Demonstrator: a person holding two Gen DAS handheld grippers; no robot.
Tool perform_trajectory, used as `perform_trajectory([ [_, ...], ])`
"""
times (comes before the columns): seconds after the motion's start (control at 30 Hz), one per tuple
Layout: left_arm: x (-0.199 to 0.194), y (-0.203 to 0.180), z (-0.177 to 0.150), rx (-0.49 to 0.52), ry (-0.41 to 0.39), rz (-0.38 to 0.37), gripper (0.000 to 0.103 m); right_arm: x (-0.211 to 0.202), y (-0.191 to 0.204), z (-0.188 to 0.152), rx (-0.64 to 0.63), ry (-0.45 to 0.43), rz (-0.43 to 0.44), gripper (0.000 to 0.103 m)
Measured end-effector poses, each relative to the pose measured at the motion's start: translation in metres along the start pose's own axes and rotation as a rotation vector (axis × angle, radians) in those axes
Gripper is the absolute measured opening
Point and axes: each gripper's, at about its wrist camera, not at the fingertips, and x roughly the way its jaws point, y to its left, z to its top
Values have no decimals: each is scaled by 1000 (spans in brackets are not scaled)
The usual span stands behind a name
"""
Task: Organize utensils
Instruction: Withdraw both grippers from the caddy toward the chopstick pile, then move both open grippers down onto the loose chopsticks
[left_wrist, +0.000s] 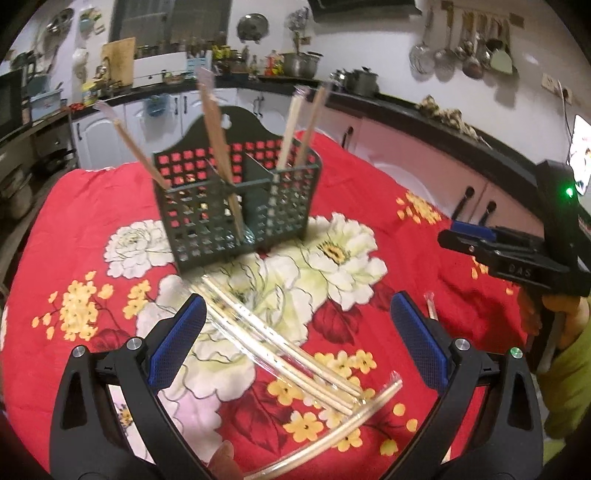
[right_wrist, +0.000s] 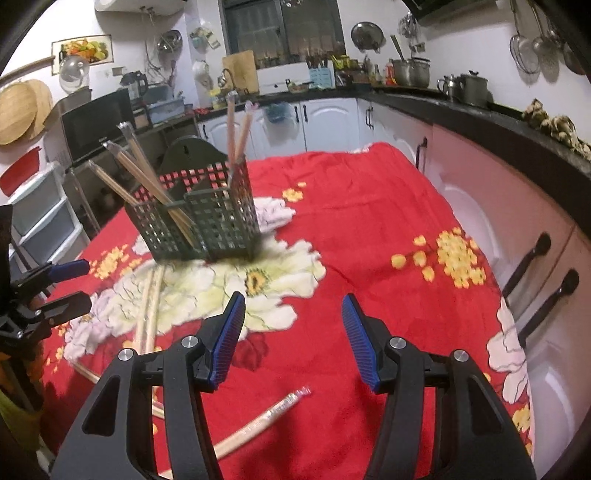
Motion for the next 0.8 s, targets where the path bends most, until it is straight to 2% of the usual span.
perform_trajectory([
  [0.43, 9, -21, -22, 74, 63, -45, 91, 7, -8, -21, 20, 61, -1, 53],
  [0.7, 13, -32, -34, 122, 101, -90, 77, 11, -10, -32, 31, 99, -3, 53],
  [0.8, 15, -36, -40, 145, 122, -104, 69, 14, -11, -36, 38, 119, 1, 53],
])
